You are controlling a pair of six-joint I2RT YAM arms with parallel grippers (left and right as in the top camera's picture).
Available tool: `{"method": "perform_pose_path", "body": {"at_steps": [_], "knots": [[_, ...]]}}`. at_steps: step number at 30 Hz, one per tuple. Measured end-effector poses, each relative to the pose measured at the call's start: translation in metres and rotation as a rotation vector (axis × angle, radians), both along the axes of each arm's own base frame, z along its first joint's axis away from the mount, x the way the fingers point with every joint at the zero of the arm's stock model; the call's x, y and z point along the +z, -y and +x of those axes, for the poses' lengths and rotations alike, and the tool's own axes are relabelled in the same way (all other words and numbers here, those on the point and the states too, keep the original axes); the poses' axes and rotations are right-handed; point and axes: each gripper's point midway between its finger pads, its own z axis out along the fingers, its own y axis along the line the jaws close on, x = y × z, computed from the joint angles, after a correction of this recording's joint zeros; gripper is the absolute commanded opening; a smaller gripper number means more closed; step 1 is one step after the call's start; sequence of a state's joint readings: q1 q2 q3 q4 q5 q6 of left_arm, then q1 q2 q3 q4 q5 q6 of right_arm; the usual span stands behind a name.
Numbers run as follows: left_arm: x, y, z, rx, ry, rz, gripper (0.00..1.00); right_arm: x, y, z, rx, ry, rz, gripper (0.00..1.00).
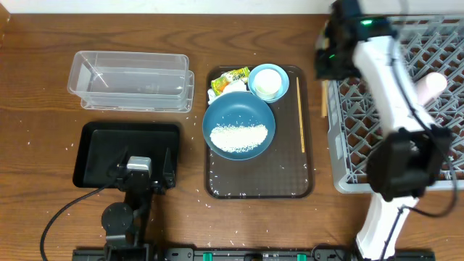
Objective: Sort waste into correct bins and load items into the dishwasher rack
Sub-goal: 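Grasp the wooden chopsticks on the tray with the right gripper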
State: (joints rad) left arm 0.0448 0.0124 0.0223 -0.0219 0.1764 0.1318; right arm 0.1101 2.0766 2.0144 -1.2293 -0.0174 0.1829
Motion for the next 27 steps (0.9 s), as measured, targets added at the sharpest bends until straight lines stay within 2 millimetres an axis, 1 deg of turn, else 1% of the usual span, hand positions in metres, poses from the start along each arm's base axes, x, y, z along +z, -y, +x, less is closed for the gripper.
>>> {"method": "perform_pose_path", "body": {"at_steps": [1,3,5,8,9,12,16,21,25,27], "knots": [[0.0,0.0,0.0,0.0,0.0,0.0,0.97,0.01,0.013,0.003,-0.01,0.031,-0.011,0.01],[0.0,0.0,0.0,0.0,0.0,0.0,0.97,0.021,0.034,0.007,-0.013,0.07,-0.034,0.01],[0.0,0.0,0.0,0.0,0.0,0.0,0.96,0.025,0.052,0.013,-0.002,0.099,-0.062,0.01],[0.0,0.0,0.0,0.0,0.0,0.0,0.96,0.024,0.069,0.022,0.015,0.131,-0.085,0.01],[0.0,0.0,0.0,0.0,0.0,0.0,0.96,0.024,0.072,0.023,0.022,0.136,-0.087,0.01],[0.0,0.0,0.0,0.0,0.0,0.0,0.96,0.022,0.072,0.028,0.051,0.155,-0.072,0.02],[0.0,0.0,0.0,0.0,0.0,0.0,0.96,0.016,0.064,0.029,0.087,0.16,-0.038,0.06],[0.0,0.0,0.0,0.0,0.0,0.0,0.96,0.005,0.056,0.025,0.111,0.139,-0.004,0.23],[0.0,0.0,0.0,0.0,0.0,0.0,0.96,0.0,0.05,0.022,0.112,0.121,0.011,0.4],[0.0,0.0,0.0,0.0,0.0,0.0,0.96,-0.001,0.046,0.021,0.119,0.115,0.016,0.42]]}}
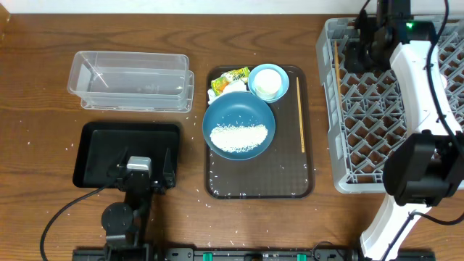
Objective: Sort waste into correct bins and load items into the dishwasher rack
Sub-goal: 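Grasp the wooden chopsticks on the tray with the right gripper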
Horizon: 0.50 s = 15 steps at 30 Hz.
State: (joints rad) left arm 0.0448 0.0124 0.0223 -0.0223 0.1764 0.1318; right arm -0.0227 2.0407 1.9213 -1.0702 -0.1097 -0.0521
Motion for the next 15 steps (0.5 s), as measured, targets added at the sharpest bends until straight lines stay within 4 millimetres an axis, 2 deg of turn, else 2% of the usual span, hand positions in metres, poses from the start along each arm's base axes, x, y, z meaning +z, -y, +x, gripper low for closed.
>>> {"method": "perform_pose_path", "body": {"at_steps": [5,9,13,15], "knots": [[0.0,0.0,0.0,0.0,0.0,0.0,0.96,-0.002,-0.015,-0.006,0.031,-0.025,0.03,0.42],[0.0,0.0,0.0,0.0,0.0,0.0,0.96,-0.002,-0.035,-0.012,0.069,-0.046,0.063,0.43],[0.0,0.0,0.0,0.0,0.0,0.0,0.96,-0.004,-0.065,-0.021,0.118,-0.075,0.086,0.58],[0.0,0.0,0.0,0.0,0.0,0.0,0.96,-0.005,-0.083,-0.026,0.157,-0.084,0.091,0.6]]}}
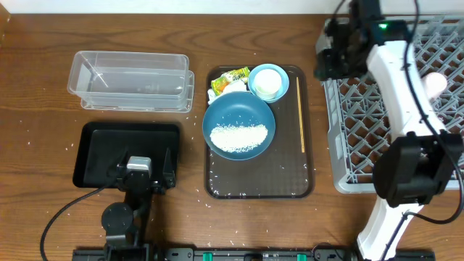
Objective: Sort waste into correct bins and load items into the dishwasher rack
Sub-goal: 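Grasp the wooden chopsticks on the tray with the right gripper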
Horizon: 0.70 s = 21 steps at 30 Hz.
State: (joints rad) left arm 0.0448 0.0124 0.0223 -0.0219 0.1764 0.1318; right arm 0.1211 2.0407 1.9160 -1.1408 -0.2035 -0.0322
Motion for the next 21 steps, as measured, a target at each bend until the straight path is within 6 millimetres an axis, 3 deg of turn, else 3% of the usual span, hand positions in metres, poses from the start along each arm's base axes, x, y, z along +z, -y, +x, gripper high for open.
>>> {"method": "perform_pose_path", "body": {"at_steps": [3,7,14,21], "knots": [[0.0,0.0,0.0,0.0,0.0,0.0,0.96,-0.008,-0.017,-0.006,0.026,-0.013,-0.013,0.58],[0.0,0.0,0.0,0.0,0.0,0.0,0.96,-0.037,-0.031,-0.015,0.016,-0.041,-0.054,0.5],[0.0,0.0,0.0,0.0,0.0,0.0,0.96,-0.096,-0.029,-0.042,-0.037,-0.124,-0.109,0.43],[0.0,0.0,0.0,0.0,0.0,0.0,0.96,-0.124,-0.029,-0.052,-0.054,-0.141,-0.097,0.4]]}}
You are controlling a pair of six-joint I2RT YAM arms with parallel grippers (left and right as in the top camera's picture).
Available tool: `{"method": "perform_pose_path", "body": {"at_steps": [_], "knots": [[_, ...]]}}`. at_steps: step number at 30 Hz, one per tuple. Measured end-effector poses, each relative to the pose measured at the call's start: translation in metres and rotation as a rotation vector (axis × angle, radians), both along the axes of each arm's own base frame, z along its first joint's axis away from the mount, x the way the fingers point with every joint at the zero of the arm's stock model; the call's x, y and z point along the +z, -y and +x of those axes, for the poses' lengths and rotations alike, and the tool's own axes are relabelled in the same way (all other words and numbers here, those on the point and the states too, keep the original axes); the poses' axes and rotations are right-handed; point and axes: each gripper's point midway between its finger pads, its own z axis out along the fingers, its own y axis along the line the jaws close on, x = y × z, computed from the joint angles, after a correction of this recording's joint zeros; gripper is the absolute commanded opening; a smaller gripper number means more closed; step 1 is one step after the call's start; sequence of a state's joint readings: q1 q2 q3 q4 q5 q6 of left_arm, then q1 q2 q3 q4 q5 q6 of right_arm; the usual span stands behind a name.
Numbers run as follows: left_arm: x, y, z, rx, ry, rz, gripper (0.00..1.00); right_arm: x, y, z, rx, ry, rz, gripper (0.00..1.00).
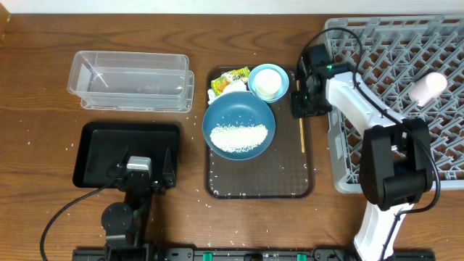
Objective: Sort waste into correct bins and load items into the dishwasher rack
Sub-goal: 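Grasp the wooden chopsticks on the tray with the right gripper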
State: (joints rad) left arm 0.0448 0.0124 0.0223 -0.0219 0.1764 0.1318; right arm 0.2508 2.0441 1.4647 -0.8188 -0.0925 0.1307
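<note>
A brown tray [290, 181] holds a blue plate of rice [238, 128], a small light-blue bowl [268, 81], a yellow-green wrapper [230, 76] and one chopstick [302, 134] along its right side. My right gripper [301, 101] hangs over the chopstick's far end, jaws apparently spread on either side of it, nothing held. The grey dishwasher rack [341, 156] stands to the right with a pink-white cup [428, 87] in it. My left gripper [143, 176] rests open over the black bin [98, 145].
A clear plastic bin [130, 80] sits at the back left, beyond the black bin. Rice grains are scattered on the wooden table around the tray. The right arm's cable loops over the rack's left rim.
My right gripper has moved from the rack's far left corner, left and nearer, to over the chopstick on the tray. The left arm has not moved.
My right gripper was at the rack's left edge with a thin stick below it. Then it was over the rack's back left, where a stick lay among the grid. It then drew back to the rack's corner, and now hangs over the tray's chopstick.
</note>
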Motion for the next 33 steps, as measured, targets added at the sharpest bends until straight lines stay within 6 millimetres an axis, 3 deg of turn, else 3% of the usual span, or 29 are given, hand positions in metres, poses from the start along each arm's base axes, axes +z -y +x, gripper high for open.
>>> {"method": "perform_pose_path", "body": {"at_steps": [12,23,33], "knots": [[0.0,0.0,0.0,0.0,0.0,0.0,0.96,-0.012,0.0,-0.003,-0.05,0.006,-0.011,0.31],[0.0,0.0,0.0,0.0,0.0,0.0,0.96,-0.012,-0.017,-0.006,-0.024,0.053,-0.114,0.32],[0.0,0.0,0.0,0.0,0.0,0.0,0.96,-0.011,-0.013,-0.004,-0.046,0.087,-0.191,0.36]]}}
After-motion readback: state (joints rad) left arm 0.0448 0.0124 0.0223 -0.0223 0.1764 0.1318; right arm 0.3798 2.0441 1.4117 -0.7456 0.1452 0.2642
